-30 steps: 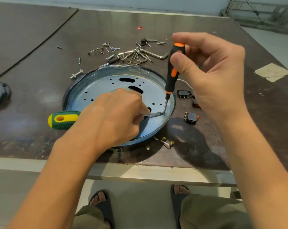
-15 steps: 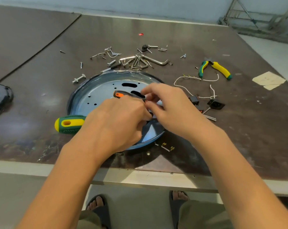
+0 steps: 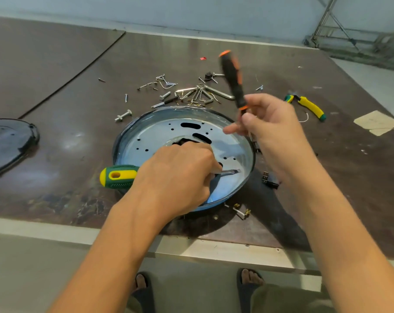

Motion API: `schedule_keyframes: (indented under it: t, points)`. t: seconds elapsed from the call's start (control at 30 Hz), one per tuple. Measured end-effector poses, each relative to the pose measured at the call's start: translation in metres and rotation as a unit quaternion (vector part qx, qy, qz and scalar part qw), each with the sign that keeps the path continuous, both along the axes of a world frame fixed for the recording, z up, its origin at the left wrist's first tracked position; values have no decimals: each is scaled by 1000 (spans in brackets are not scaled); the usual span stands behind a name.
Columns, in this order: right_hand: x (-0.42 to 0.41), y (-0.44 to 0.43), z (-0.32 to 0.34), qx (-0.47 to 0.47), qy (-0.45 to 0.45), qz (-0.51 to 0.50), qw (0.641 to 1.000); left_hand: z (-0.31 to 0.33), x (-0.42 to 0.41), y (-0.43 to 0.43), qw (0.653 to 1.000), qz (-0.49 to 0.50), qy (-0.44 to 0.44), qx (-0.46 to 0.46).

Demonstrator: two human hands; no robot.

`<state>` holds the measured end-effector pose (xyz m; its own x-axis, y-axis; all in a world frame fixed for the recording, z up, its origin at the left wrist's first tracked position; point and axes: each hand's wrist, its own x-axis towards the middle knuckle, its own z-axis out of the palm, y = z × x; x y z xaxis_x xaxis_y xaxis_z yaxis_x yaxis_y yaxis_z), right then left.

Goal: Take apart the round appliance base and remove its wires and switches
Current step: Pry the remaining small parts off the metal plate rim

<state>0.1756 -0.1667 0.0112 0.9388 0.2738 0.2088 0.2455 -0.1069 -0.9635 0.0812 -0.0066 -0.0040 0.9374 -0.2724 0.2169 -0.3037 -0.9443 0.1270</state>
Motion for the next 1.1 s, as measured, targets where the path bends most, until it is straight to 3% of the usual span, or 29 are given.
schedule_keyframes:
  t: [0.1, 0.17, 0.6, 1.1]
  points:
    - [0, -11, 6, 137, 51, 46, 988, -1, 1, 1, 1000, 1, 5, 7]
    - [-1, -17, 10, 178, 72, 77, 978, -1, 1, 2, 1000, 4, 7, 12]
    - [-4, -26, 5, 143, 138, 132, 971, -3, 4, 1, 1000, 9, 1, 30]
    - [0, -26, -9, 134, 119, 196, 964, -2, 3, 0, 999, 14, 7, 37]
